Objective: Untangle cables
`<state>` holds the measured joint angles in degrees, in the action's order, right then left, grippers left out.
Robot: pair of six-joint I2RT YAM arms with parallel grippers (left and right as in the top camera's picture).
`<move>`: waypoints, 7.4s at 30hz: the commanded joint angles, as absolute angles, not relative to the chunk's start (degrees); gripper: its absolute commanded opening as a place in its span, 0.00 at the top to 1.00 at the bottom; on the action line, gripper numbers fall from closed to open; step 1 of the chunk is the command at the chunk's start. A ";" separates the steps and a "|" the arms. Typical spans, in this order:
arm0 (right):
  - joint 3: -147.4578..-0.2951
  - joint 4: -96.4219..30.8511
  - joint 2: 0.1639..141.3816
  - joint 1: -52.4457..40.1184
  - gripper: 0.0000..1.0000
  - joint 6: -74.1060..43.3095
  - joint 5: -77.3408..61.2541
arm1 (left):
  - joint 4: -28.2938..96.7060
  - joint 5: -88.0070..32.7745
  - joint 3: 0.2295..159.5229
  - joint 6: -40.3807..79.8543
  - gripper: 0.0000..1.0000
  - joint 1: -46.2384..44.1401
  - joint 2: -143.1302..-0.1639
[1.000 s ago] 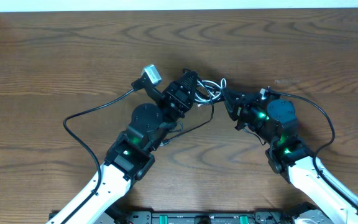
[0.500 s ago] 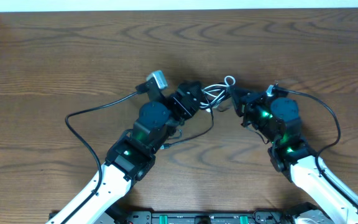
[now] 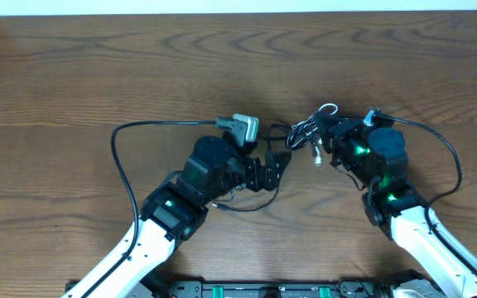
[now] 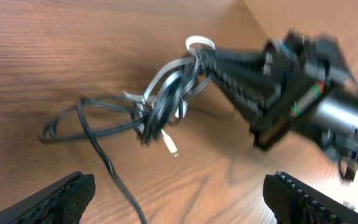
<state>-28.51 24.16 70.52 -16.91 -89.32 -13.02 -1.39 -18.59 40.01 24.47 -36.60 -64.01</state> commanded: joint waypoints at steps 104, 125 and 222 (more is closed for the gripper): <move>-29.08 32.45 70.52 -19.22 0.98 -85.86 -19.22 | -18.48 -8.23 41.21 -4.49 0.93 -42.54 -79.40; -29.08 34.28 70.52 -19.25 0.98 -85.89 -20.12 | -20.10 -14.90 41.21 -3.99 0.56 -42.57 -79.40; -29.08 32.97 70.52 -18.11 0.99 -85.52 -21.15 | -18.96 7.60 41.21 -8.03 0.93 -41.80 -77.43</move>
